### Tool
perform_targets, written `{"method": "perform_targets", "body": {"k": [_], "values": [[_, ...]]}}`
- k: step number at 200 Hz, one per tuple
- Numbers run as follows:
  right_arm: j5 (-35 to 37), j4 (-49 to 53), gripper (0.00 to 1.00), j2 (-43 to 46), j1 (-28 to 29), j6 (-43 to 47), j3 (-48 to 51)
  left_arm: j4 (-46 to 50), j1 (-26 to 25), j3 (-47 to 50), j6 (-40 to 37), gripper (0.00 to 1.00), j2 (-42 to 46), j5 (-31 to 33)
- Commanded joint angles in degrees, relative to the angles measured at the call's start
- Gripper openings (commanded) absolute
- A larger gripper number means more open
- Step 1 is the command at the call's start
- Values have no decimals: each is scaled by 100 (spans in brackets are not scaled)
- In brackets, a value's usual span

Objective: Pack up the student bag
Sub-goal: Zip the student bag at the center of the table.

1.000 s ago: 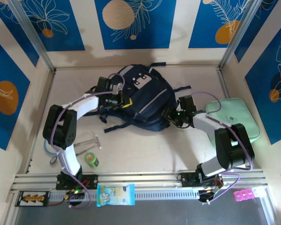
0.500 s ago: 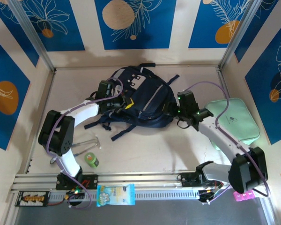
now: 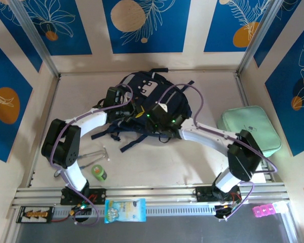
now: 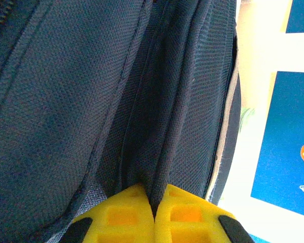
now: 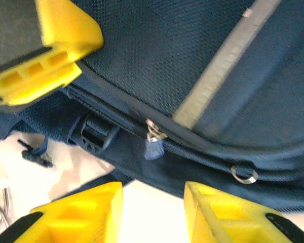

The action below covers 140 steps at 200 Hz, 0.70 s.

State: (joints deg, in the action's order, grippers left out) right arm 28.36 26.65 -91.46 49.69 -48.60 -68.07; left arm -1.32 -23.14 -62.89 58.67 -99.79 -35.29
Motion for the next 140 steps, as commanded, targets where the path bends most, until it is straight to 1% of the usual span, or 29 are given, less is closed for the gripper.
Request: {"method": "perform_targets", "body": {"k": [1,20,37,52,66,98,115,127,140], "values": [[378,145,37,-381,32,-454,-342,-474,-86,-128,77,0,252,-180],[480,366,36,-726,25,-632,-626,-472,-81,-112,69,0,249,-186],[644,763,28,-989,21,-920,-916,-473,-81,-114,57,0,228,-211],[815,1052,25,-1151,45,-1134,-1081,-474,-85,-104,62,0,223,-220],[961,1149,24,-1229,72,-1255,-1113,-470,-81,-93,45,0,224,-207],[1055,1151,24,-1374,80,-1038,-1167,-470,-91,-104,20,0,221,-217],[1140,1151,19,-1339,84,-857,-1122,-409,-86,-139,-43,0,205,-216],[1171,1076,14,-1265,84,-671,-1017,-357,-76,-170,-95,0,197,-207],[1224,1048,11,-1127,76,-528,-879,-279,-67,-205,-162,0,196,-181]]}}
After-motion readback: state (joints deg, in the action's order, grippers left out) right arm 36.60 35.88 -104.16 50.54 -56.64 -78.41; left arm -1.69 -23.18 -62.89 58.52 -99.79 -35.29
